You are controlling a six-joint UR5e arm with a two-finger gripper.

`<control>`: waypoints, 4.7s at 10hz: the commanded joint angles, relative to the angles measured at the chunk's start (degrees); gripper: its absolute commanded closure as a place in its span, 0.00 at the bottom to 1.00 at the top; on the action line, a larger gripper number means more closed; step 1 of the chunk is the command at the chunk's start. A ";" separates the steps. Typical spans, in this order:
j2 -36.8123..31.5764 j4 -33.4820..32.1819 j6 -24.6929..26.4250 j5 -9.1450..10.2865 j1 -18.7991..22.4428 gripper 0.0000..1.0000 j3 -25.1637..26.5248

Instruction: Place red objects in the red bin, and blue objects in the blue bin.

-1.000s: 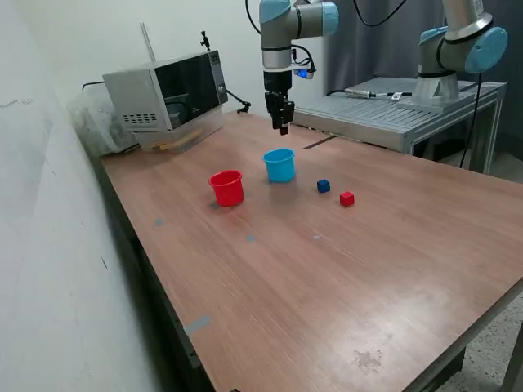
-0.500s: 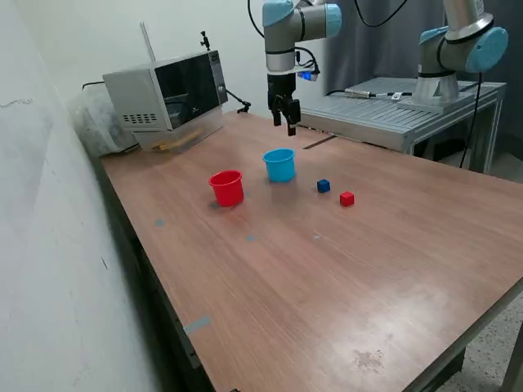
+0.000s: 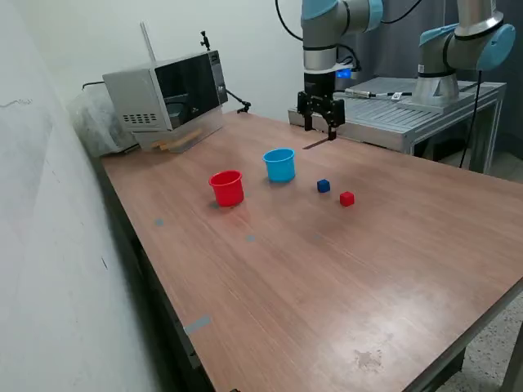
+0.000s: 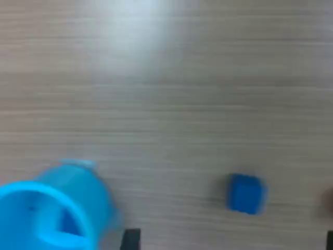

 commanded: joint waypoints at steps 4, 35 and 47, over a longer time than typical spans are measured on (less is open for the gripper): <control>2.51 -0.21 5.08 0.41 6.92 0.00 -2.60; 15.71 -4.96 15.10 0.14 11.75 0.00 -5.06; 16.14 -5.14 16.60 0.67 11.05 0.00 -7.44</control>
